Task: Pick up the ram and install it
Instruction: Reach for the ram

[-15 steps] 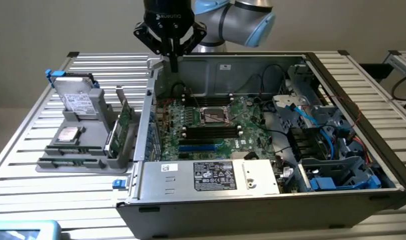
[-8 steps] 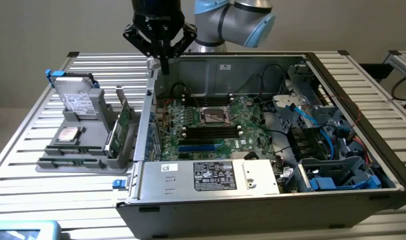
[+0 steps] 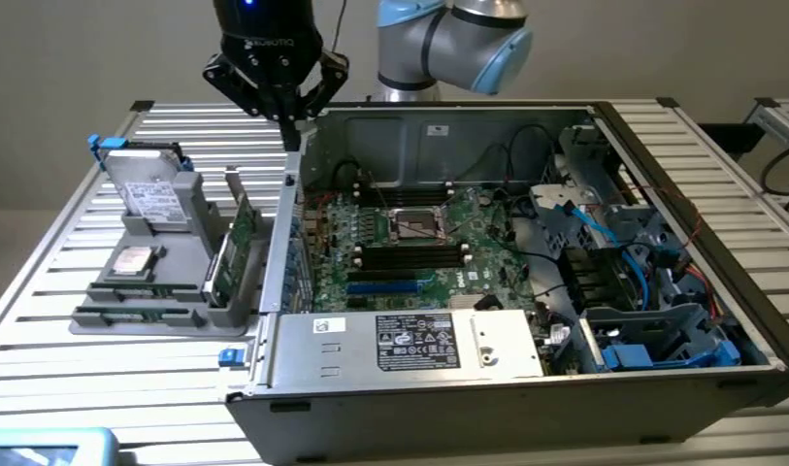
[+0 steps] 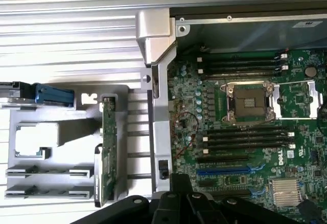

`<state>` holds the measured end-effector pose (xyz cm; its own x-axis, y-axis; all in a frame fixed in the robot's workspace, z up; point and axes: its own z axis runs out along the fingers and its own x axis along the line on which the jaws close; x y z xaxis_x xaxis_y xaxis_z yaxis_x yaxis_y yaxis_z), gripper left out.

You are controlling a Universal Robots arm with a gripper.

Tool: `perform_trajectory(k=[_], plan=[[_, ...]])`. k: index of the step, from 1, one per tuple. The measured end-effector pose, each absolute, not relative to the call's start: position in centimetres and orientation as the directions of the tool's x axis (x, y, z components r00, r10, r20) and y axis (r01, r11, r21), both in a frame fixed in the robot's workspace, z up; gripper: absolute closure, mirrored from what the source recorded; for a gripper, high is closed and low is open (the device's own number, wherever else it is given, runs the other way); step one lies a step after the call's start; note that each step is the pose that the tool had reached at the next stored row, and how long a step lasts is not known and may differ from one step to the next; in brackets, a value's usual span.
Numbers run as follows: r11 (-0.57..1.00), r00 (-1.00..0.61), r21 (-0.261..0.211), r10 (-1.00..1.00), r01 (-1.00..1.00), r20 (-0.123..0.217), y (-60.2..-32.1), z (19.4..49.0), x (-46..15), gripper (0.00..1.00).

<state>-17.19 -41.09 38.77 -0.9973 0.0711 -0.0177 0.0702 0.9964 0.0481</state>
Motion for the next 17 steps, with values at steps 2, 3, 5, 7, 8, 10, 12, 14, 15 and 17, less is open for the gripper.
perform_trajectory(k=[2,3,5,7,8,10,12,14,15,17], plan=[[0.996,-0.997,0.048,0.071,0.070,-0.016,-41.4,38.5,-17.8,0.89],[0.996,-0.997,0.048,0.071,0.070,-0.015,-41.6,38.4,-18.0,0.89],[0.996,-0.997,0.048,0.071,0.071,-0.011,-41.9,38.1,-18.5,0.89],[0.996,-0.997,0.047,0.071,0.071,-0.008,-42.2,37.8,-19.1,0.89],[0.996,-0.997,0.047,0.071,0.071,-0.007,-42.3,37.6,-19.4,0.89],[0.996,-0.997,0.047,0.071,0.071,-0.004,-42.5,37.4,-20.3,0.89],[0.996,-0.997,0.047,0.071,0.071,-0.002,-42.5,37.2,-21.2,0.89],[0.996,-0.997,0.047,0.071,0.071,-0.001,-42.5,37.0,-22.1,0.89],[0.996,-0.997,0.047,0.071,0.071,0.000,-42.5,36.8,-22.5,0.89],[0.996,-0.997,0.047,0.071,0.071,0.001,-42.6,36.5,-23.4,0.89]])
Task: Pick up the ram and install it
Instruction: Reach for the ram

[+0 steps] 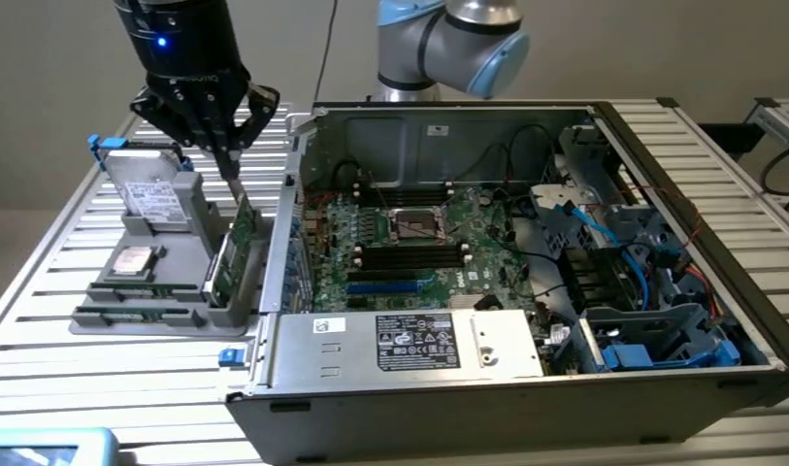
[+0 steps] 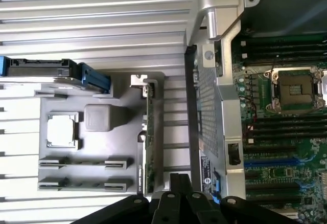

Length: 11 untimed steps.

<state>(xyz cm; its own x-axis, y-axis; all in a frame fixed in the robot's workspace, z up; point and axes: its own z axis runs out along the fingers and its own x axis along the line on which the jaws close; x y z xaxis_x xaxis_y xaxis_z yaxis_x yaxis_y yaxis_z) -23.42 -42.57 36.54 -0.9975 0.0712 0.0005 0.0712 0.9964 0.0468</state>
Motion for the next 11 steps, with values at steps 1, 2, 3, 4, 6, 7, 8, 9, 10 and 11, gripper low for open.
perform_trajectory(k=[1,2,3,4,6,7,8,9,10,11], plan=[[0.996,-0.997,0.047,0.071,0.071,0.001,-42.6,36.4,-23.9,0.89],[0.996,-0.997,0.047,0.071,0.071,0.001,-42.7,36.3,-24.2,0.89],[0.996,-0.997,0.047,0.071,0.071,0.002,-42.8,36.1,-24.5,0.89],[0.996,-0.997,0.047,0.071,0.071,0.003,-42.9,36.0,-24.8,0.89],[0.996,-0.997,0.046,0.071,0.071,0.004,-43.1,35.7,-25.3,0.89],[0.996,-0.997,0.046,0.071,0.071,0.005,-43.2,35.6,-25.6,0.89],[0.996,-0.997,0.046,0.071,0.071,0.006,-43.3,35.5,-25.9,0.89],[0.996,-0.997,0.046,0.071,0.071,0.007,-43.4,35.3,-26.2,0.89],[0.996,-0.997,0.046,0.071,0.071,0.007,-43.6,35.2,-26.4,0.89],[0.996,-0.997,0.046,0.071,0.072,0.008,-43.7,35.0,-26.7,0.89]])
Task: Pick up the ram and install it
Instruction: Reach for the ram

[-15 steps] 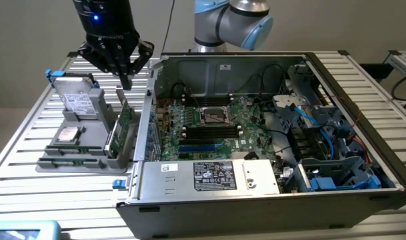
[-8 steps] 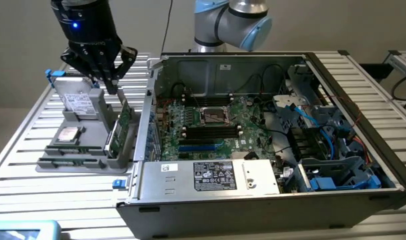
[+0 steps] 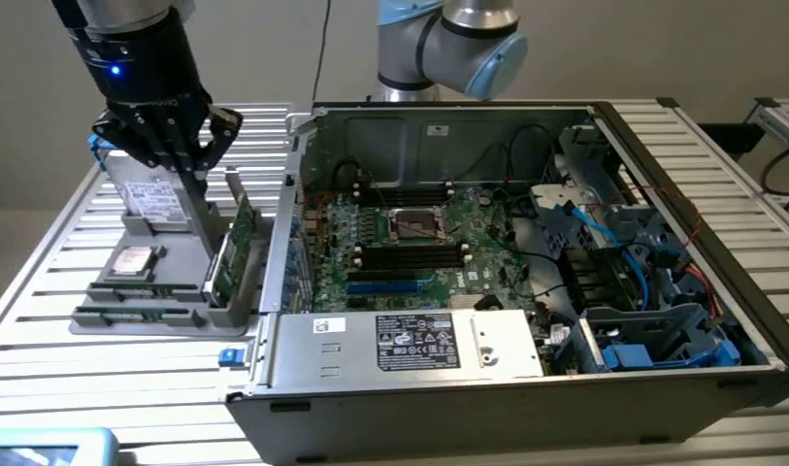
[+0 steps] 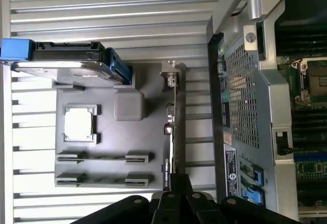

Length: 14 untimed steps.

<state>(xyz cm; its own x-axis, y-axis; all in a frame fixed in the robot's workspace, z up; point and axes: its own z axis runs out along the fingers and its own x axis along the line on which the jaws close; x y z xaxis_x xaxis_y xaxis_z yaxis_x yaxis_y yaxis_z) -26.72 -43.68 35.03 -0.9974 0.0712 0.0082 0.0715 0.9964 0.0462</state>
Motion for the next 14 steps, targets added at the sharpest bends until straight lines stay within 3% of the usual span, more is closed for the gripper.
perform_trajectory(k=[14], plan=[[0.996,-0.997,0.045,0.071,0.072,0.018,-45.7,33.8,-31.4,0.89]])
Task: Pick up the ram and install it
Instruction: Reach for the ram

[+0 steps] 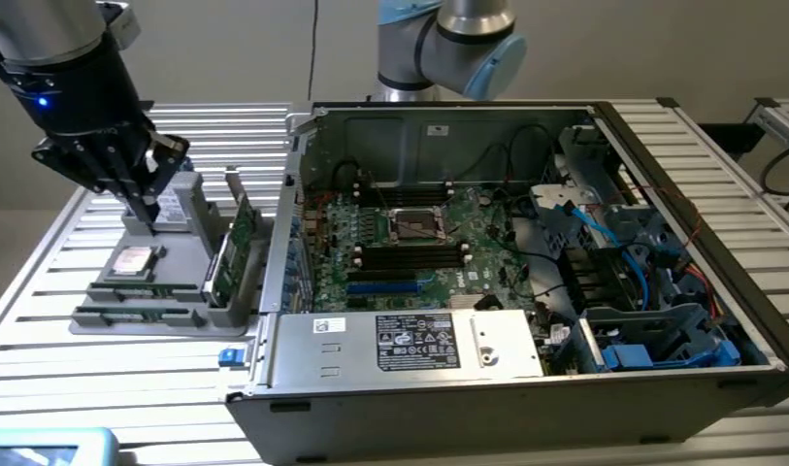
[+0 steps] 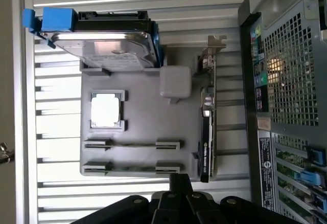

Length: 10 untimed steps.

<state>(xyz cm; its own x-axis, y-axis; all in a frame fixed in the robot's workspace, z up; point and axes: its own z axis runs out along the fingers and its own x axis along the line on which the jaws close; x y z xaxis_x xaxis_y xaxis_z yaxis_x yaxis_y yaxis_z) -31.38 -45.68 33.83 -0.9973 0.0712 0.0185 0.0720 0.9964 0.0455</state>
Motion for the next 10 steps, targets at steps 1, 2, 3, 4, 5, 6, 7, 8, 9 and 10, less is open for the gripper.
perform_trajectory(k=[1,2,3,4,5,6,7,8,9,10], plan=[[0.996,-0.997,0.045,0.071,0.072,0.019,-45.8,33.8,-31.8,0.89],[0.996,-0.997,0.045,0.071,0.072,0.020,-46.0,33.7,-32.1,0.89],[0.996,-0.997,0.045,0.071,0.072,0.020,-46.2,33.6,-32.5,0.89],[0.996,-0.997,0.045,0.071,0.072,0.021,-46.3,33.6,-32.9,0.89],[0.996,-0.997,0.045,0.071,0.072,0.022,-46.4,33.5,-33.2,0.89],[0.996,-0.997,0.045,0.071,0.072,0.023,-46.5,33.4,-33.6,0.89],[0.996,-0.997,0.045,0.071,0.072,0.023,-46.5,33.3,-34.0,0.89],[0.996,-0.997,0.045,0.071,0.072,0.024,-46.6,33.2,-34.4,0.89],[0.996,-0.997,0.045,0.071,0.072,0.025,-46.7,33.2,-34.7,0.89],[0.996,-0.997,0.045,0.071,0.072,0.026,-46.7,33.1,-35.1,0.89]])
